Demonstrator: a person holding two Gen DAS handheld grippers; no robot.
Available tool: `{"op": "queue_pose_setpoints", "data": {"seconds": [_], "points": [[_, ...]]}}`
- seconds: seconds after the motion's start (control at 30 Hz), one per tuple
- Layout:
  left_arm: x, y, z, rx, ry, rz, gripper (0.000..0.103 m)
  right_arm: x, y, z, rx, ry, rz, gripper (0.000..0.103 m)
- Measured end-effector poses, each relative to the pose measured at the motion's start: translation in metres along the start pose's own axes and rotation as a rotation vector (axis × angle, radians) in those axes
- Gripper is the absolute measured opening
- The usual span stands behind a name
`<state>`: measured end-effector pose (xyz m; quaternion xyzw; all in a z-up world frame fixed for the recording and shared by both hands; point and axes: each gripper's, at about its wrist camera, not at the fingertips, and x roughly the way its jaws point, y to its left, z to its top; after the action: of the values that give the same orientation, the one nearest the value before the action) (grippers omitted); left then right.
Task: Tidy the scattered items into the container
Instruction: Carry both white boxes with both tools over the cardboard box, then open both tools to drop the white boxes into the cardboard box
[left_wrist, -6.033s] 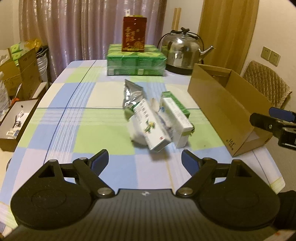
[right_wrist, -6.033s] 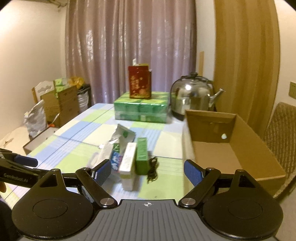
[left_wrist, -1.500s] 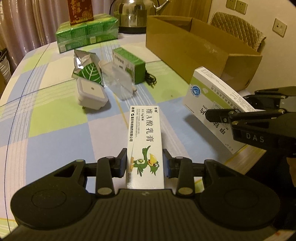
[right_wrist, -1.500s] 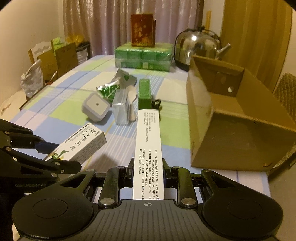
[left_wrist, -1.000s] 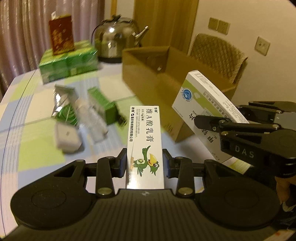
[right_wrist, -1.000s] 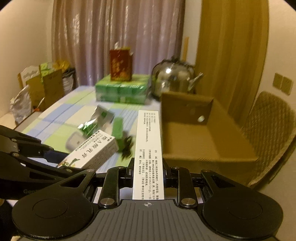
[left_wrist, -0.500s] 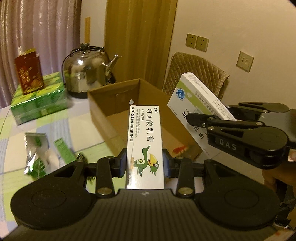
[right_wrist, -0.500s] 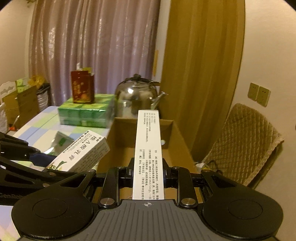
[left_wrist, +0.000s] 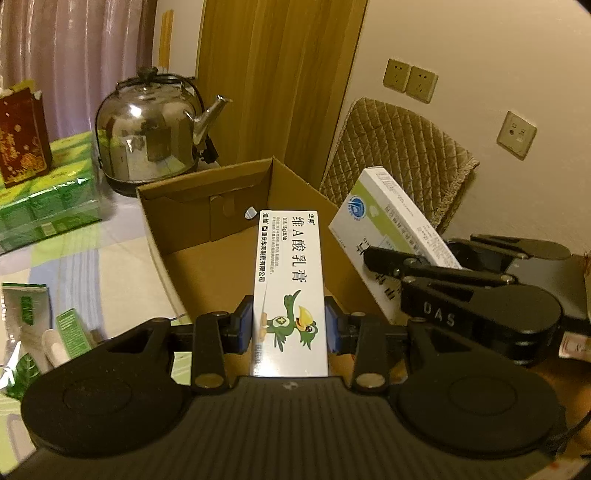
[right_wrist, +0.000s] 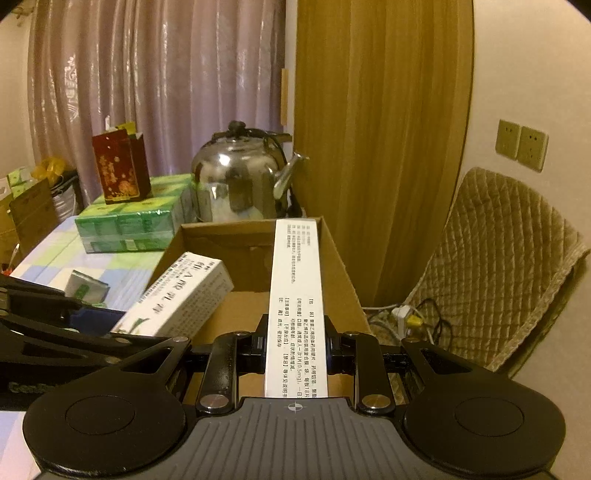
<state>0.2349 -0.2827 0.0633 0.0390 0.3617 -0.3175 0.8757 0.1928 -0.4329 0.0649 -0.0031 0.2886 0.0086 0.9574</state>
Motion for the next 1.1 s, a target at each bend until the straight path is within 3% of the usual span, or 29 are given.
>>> {"op": "queue_pose_setpoints", "data": {"seconds": [0.23, 0.57, 0.73, 0.8, 1.1], "points": [[0.037, 0.007, 0.000, 0.017, 0.047, 0.026, 0.033, 0.025, -0.009, -0.004, 0.022, 0.036, -0.002, 0.022], [0.055, 0.013, -0.006, 0.019, 0.079, 0.038, 0.033, 0.037, -0.013, -0.011, 0.030, 0.058, 0.000, 0.022], [0.058, 0.010, -0.003, 0.028, 0.074, 0.056, 0.034, 0.036, -0.015, -0.011, 0.032, 0.059, -0.003, 0.022], [0.057, 0.009, -0.003, 0.033, 0.068, 0.059, 0.039, 0.034, -0.015, -0.011, 0.030, 0.055, -0.004, 0.022], [0.029, 0.017, 0.004, 0.024, 0.004, 0.083, 0.039, 0.030, -0.013, -0.010, 0.025, 0.057, 0.006, 0.022]]}}
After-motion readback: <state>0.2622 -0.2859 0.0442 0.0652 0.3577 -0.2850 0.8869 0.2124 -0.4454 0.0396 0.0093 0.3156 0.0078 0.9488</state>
